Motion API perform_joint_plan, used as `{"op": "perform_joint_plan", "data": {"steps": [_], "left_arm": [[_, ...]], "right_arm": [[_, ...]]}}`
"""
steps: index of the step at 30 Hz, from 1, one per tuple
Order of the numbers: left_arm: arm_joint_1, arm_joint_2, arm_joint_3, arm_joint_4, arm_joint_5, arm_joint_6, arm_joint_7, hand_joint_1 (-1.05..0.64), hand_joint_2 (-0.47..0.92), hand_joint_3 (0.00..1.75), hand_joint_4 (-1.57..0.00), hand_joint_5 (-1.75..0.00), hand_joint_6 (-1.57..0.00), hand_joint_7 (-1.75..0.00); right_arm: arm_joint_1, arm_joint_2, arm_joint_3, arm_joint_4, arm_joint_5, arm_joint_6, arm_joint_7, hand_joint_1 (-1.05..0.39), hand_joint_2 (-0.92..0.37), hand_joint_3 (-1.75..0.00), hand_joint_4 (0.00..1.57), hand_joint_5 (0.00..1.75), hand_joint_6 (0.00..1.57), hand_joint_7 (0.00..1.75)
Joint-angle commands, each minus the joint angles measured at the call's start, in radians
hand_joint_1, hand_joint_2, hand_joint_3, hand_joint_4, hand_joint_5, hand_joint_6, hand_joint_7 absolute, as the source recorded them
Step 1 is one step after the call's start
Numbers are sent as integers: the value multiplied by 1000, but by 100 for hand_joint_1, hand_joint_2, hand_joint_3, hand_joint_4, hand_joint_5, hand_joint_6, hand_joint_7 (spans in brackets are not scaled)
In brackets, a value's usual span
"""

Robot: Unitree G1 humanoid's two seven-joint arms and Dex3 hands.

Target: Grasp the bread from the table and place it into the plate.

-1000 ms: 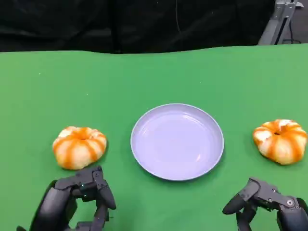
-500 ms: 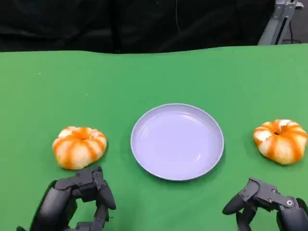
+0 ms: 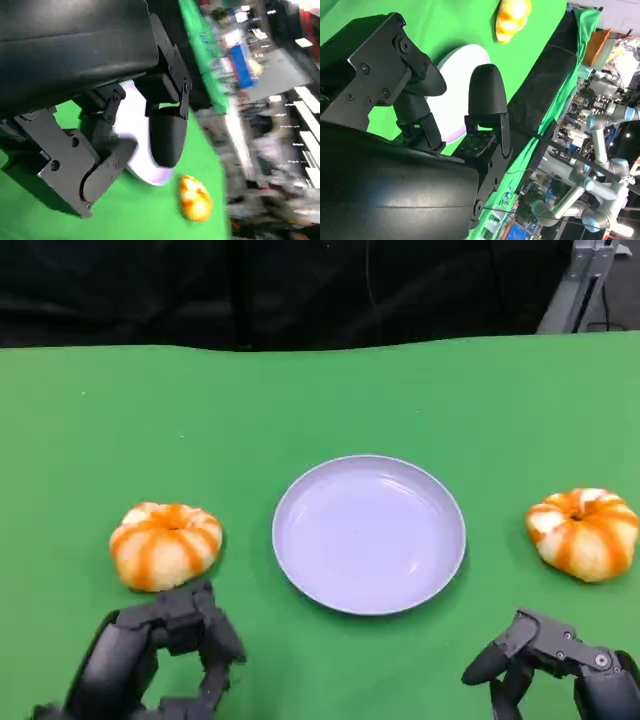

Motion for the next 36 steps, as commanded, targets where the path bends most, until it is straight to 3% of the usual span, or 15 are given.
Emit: {"op": "perform_joint_plan", "data": {"steps": [1, 9, 18, 32, 36], "left_arm": [[-34, 61, 21, -62, 126, 86, 58, -35, 91, 10, -46, -57, -60, -6], [-103, 176, 4, -147, 399, 213, 92, -52, 92, 3, -17, -43, -34, 0], [-242, 272, -91, -52, 700, 294, 177, -60, 92, 1, -3, -38, -24, 0], [-545, 241, -309, 397, 869, 450, 272, -48, 90, 0, -3, -37, -24, -1], [-664, 190, -376, 658, 872, 459, 317, -46, 89, 1, -10, -36, -28, -2]], "right_arm": [[-10, 3, -4, 0, 5, 13, -8, 14, -28, -140, 83, 168, 82, 127], [-19, 6, 0, 8, 7, 17, -6, 14, -28, -141, 82, 167, 82, 127], [-26, 8, 3, 14, 15, 17, -3, 15, -29, -141, 81, 169, 81, 128], [-24, 10, 6, 10, 6, 23, -5, 12, -28, -140, 83, 170, 81, 128], [-18, 8, 5, 5, 2, 17, -6, 12, -28, -139, 82, 171, 81, 127]]}}
